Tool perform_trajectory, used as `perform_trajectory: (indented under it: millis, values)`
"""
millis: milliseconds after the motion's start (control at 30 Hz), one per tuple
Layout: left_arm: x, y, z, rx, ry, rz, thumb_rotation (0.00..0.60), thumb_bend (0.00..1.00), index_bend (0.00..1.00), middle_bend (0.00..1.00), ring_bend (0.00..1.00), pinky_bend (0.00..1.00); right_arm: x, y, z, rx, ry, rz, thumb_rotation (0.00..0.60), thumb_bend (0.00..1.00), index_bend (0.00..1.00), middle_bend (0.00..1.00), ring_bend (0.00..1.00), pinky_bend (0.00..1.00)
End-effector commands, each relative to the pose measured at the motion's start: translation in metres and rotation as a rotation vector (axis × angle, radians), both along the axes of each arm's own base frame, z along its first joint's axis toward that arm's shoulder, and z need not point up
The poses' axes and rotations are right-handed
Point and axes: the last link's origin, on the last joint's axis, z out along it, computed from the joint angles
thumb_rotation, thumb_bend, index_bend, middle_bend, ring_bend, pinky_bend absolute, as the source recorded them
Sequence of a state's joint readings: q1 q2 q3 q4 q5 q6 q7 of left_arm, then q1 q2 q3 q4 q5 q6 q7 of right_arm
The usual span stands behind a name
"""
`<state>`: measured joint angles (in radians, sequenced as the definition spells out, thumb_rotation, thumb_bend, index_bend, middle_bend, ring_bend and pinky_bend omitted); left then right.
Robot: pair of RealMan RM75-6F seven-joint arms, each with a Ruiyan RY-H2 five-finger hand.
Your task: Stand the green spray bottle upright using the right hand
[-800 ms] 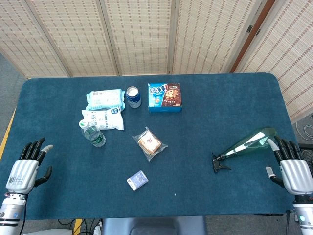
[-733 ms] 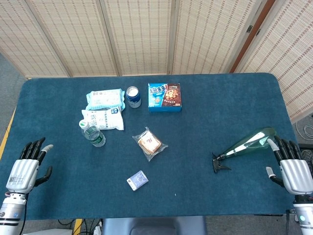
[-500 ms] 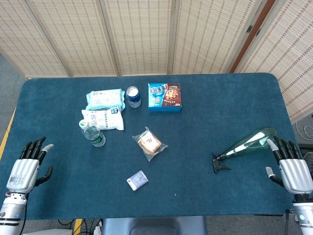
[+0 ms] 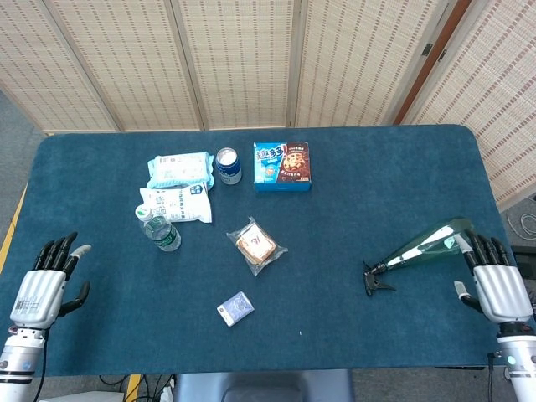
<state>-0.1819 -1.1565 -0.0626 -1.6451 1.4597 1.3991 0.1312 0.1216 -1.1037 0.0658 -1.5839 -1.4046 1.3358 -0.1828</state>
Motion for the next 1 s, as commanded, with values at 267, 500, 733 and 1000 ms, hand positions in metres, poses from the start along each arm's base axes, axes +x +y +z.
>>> perform_trajectory:
  millis: [267, 500, 733, 1000]
  values:
    - [0.0, 0.006, -0.003, -0.008, -0.002, -0.002, 0.6, 0.44, 0.15, 0.0, 0.0, 0.0, 0.006, -0.035, -0.02, 0.118, 0.159, -0.036, 0.6, 0.32, 0.0, 0.0, 0.0, 0.0]
    - [0.0, 0.003, -0.003, -0.003, -0.005, -0.011, 0.6, 0.44, 0.15, 0.0, 0.0, 0.0, 0.013, -0.052, -0.033, 0.166, 0.208, -0.031, 0.6, 0.32, 0.0, 0.0, 0.0, 0.0]
    - [0.001, -0.001, -0.003, -0.001, -0.012, -0.018, 0.6, 0.44, 0.15, 0.0, 0.0, 0.0, 0.018, -0.062, -0.047, 0.207, 0.237, -0.021, 0.6, 0.32, 0.0, 0.0, 0.0, 0.0]
    - [-0.007, -0.003, -0.001, 0.002, -0.015, -0.003, 0.6, 0.44, 0.15, 0.0, 0.0, 0.0, 0.021, -0.07, -0.068, 0.256, 0.249, -0.019, 0.6, 0.32, 0.0, 0.0, 0.0, 0.0]
